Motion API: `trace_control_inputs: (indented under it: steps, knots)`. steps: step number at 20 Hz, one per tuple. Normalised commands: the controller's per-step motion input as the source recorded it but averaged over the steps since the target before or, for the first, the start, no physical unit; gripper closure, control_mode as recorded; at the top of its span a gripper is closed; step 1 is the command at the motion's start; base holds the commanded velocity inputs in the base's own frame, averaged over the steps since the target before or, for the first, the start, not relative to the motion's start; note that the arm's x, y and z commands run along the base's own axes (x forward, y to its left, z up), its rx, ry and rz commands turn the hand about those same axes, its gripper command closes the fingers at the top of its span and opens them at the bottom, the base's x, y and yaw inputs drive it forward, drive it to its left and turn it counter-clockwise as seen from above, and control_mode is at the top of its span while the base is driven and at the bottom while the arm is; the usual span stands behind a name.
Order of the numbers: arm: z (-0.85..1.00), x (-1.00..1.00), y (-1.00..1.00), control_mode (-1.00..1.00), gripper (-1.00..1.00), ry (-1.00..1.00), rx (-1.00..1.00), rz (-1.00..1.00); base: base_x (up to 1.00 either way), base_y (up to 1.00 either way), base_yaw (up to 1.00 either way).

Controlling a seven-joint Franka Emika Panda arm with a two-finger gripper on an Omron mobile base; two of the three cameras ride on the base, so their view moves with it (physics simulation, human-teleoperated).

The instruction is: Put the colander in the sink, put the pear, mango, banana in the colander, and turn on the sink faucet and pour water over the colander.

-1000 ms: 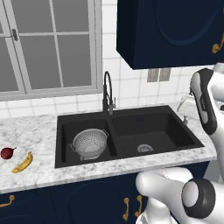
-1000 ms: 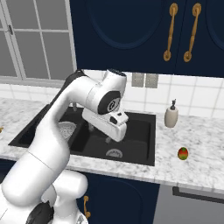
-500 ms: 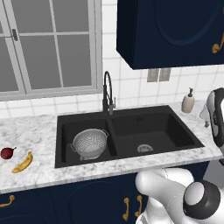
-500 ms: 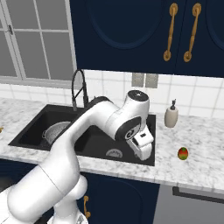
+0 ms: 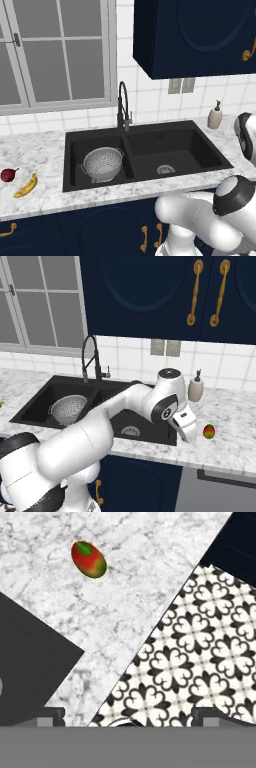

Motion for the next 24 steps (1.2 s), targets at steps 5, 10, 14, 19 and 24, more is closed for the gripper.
trace_control_inputs:
  steps: [5,10,14,19,24]
  knots:
    - [0.0,0.46,-0.81,-1.0,-1.0,0.32,0.14,0.03,0.0,0.0,0.0]
    - [-0.13,0.56,-0.6,-1.0,-1.0,0.07,0.12,0.03,0.0,0.0,0.0]
    - [-0.33,0.52,-0.36,-1.0,-1.0,-0.05,0.06,0.08,0.0,0.0,0.0]
    - [-0.46,0.45,-0.23,-1.0,-1.0,-0.05,0.0,0.08,0.0,0.0,0.0]
    - [-0.34,0.32,-0.26,-1.0,-1.0,0.0,0.0,0.09,0.0,0.0,0.0]
